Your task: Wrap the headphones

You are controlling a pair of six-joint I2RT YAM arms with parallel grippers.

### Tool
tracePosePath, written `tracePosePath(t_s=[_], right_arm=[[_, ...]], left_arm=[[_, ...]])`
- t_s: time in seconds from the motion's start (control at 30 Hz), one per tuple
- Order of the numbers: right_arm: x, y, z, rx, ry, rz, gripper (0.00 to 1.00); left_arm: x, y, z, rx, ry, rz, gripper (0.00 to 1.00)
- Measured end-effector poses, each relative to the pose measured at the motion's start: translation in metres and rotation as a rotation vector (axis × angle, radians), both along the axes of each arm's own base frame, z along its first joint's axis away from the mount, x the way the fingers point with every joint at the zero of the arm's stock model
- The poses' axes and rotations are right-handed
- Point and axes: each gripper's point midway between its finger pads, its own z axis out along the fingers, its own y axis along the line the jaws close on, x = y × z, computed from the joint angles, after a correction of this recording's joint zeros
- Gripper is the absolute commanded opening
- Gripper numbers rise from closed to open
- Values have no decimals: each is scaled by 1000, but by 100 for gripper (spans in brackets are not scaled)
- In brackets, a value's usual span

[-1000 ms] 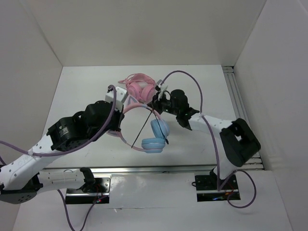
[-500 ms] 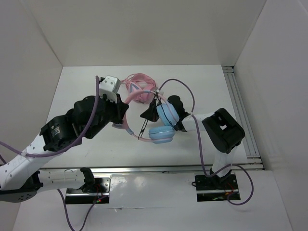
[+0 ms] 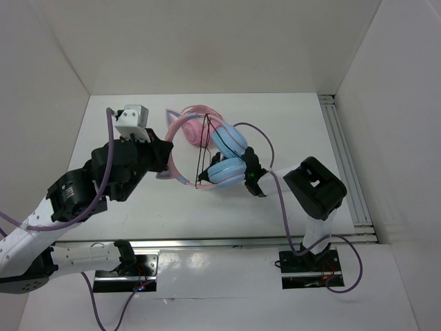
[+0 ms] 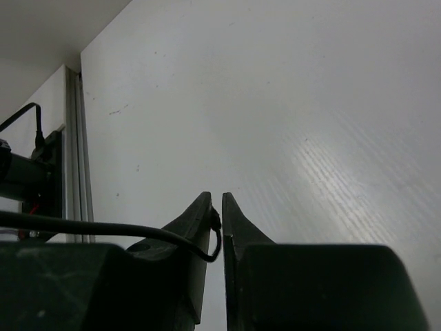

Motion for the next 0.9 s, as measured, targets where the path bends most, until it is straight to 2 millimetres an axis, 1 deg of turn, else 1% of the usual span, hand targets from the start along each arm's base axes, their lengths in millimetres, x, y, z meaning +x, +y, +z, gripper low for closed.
tracePosePath(t_s=[0.13, 0.27, 0.37, 0.57, 0.6, 0.63, 0.67, 0.7, 0.8, 0.9], right_arm=[[-10, 8, -14, -8, 33, 20, 20], [-16, 13, -17, -7, 44, 33, 22], [-15, 15, -16, -3, 39, 34, 24], [-16, 16, -28, -11, 61, 34, 25], [-17, 17, -29, -10, 65, 35, 24], [-18, 17, -30, -11, 70, 36, 20], [-19, 17, -29, -8, 70, 37, 10], [-19, 18, -28, -5, 65, 38, 6], [-19, 20, -25, 11, 56, 37, 0], [-22, 19, -27, 13, 52, 30, 0]], left_arm=[[1, 3, 2, -21, -1, 28, 0], [3, 6, 2, -18, -3, 43, 0], [4, 8, 3, -33, -3, 64, 0], [6, 13, 4, -39, -9, 100, 0], [7, 14, 4, -45, -9, 108, 0], [7, 14, 5, -50, -9, 115, 0], [8, 15, 5, -51, -11, 122, 0], [8, 16, 5, -53, -12, 129, 0], [9, 20, 5, -58, -13, 155, 0], [11, 26, 5, -70, -13, 191, 0]])
